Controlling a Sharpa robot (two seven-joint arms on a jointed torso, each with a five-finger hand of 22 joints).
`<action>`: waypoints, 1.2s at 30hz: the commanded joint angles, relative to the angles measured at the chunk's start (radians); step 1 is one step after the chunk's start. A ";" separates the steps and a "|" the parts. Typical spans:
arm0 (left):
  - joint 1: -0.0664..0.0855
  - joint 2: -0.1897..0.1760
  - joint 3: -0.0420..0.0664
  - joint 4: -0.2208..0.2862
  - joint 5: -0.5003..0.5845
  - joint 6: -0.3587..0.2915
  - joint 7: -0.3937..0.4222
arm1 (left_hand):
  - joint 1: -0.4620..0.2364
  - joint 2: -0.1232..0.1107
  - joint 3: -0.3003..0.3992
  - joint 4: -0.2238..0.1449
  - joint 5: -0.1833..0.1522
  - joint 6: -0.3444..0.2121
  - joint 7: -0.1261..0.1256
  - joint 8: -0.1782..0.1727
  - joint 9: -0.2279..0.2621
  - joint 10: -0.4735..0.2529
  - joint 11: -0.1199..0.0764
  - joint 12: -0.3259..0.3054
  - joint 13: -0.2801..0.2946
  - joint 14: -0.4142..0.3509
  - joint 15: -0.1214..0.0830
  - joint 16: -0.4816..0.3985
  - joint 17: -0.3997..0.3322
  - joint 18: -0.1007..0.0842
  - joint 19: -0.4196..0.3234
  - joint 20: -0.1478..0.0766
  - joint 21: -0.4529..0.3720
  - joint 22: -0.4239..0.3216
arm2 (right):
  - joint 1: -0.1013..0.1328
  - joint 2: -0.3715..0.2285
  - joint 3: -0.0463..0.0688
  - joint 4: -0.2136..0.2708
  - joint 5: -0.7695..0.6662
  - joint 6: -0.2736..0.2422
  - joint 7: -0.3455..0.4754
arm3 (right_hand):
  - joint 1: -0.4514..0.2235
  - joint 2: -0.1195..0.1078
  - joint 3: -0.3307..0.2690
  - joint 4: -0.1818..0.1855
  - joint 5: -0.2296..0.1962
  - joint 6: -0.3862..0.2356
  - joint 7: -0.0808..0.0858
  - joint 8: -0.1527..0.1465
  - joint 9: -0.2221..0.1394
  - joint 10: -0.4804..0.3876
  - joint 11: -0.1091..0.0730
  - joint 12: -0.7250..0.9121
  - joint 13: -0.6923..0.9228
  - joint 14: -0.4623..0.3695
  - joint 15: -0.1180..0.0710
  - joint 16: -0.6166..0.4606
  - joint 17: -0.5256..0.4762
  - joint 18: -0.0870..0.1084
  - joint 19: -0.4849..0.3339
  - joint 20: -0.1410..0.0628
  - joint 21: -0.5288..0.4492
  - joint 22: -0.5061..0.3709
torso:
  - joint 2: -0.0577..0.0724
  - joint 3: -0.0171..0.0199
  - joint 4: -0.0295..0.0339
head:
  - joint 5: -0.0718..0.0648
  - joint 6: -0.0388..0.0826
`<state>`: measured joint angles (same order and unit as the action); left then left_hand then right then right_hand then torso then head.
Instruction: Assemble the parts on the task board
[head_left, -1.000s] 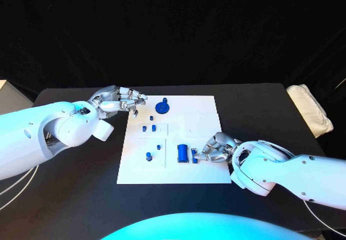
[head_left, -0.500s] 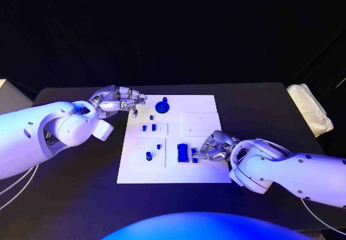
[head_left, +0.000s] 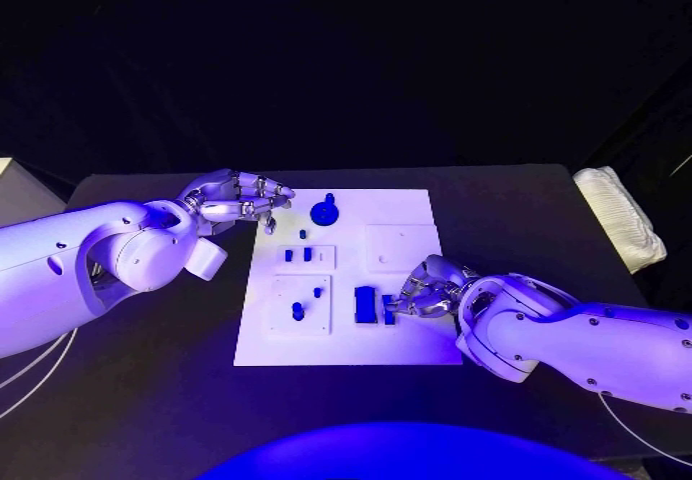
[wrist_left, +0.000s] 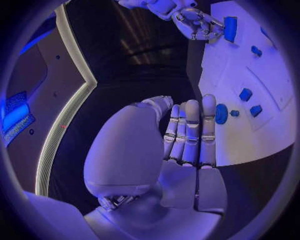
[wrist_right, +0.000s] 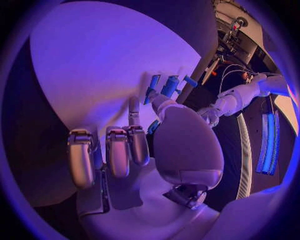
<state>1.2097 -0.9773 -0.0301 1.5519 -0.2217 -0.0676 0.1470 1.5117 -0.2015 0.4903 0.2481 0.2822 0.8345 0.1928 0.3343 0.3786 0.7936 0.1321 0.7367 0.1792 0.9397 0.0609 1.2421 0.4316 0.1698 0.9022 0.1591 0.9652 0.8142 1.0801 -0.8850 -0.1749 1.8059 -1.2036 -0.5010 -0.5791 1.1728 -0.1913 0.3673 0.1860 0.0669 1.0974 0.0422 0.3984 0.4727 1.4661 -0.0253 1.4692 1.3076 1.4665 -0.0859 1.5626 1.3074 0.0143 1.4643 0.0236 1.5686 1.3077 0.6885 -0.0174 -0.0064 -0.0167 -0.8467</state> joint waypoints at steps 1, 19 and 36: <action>0.000 0.002 0.001 0.001 -0.002 0.017 0.005 | 0.002 0.009 0.004 -0.001 0.005 -0.005 0.000 0.005 0.001 -0.005 -0.001 0.001 0.002 -0.002 0.003 -0.006 0.001 0.015 -0.002 0.003 0.003 0.001 | -0.002 -0.002 -0.001 -0.001 -0.025 -0.007 0.006 | -0.003 -0.006 -0.001 0.004 -0.005 -0.002 0.000 0.002 0.001 0.075 -0.005 -0.004 0.225 0.102 -0.005 0.002 0.251 -0.014 0.106 -0.007 0.002 0.263 | 0.000 -0.0007 -0.0010 | 0.000 0.001; -0.009 0.021 -0.012 -0.021 0.077 -0.056 0.144 | -0.075 -0.027 -0.069 0.036 -0.009 -0.031 0.000 0.015 0.002 -0.013 0.005 -0.016 -0.004 -0.066 0.018 -0.046 0.004 0.013 -0.076 0.020 -0.131 -0.077 | 0.039 -0.034 0.004 -0.067 0.460 -0.118 0.543 | 0.044 -0.008 -0.116 0.023 -0.005 -0.122 0.056 -0.065 -0.022 -0.007 0.045 -0.205 0.156 0.080 0.036 -0.045 0.169 0.020 0.057 0.029 -0.172 0.214 | -0.033 -0.0179 -0.0061 | -0.008 0.037; -0.082 0.200 -0.015 -0.294 0.229 -0.180 0.338 | -0.013 0.023 -0.162 0.039 -0.026 0.025 -0.045 -0.097 -0.096 0.231 -0.005 -0.575 -0.113 -0.015 0.007 -0.108 -0.041 0.012 -0.088 0.113 -0.760 -0.531 | 0.097 0.145 0.040 -0.548 0.912 0.031 0.936 | 0.186 -0.035 0.099 0.014 -0.006 -0.226 0.140 -0.120 -0.107 -0.396 0.153 -1.278 -0.884 -0.469 0.162 -1.074 -0.769 0.168 -0.414 0.165 -1.508 -0.610 | -0.097 -0.0259 -0.0006 | 0.002 0.136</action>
<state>1.1284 -0.7862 -0.0466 1.2775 -0.0460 -0.2068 0.4160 1.4886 -0.1772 0.3212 0.2868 0.2609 0.8547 0.1482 0.2428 0.2838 1.0195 0.1281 0.1686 0.0660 0.9288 0.0682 1.1383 0.3949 0.1694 0.8129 0.2665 0.2124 0.2886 1.1759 -0.7495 -0.1356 1.2763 -0.4017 -0.5345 0.2437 1.3605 -0.2190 0.4579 0.2034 0.0633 0.8729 0.1776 0.2835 0.3708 1.0633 0.1263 0.2064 0.4588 0.9988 0.0684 0.5221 0.5601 0.1709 1.0503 0.1828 0.0730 0.7304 0.6033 -0.0455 -0.0096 -0.0181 -0.7196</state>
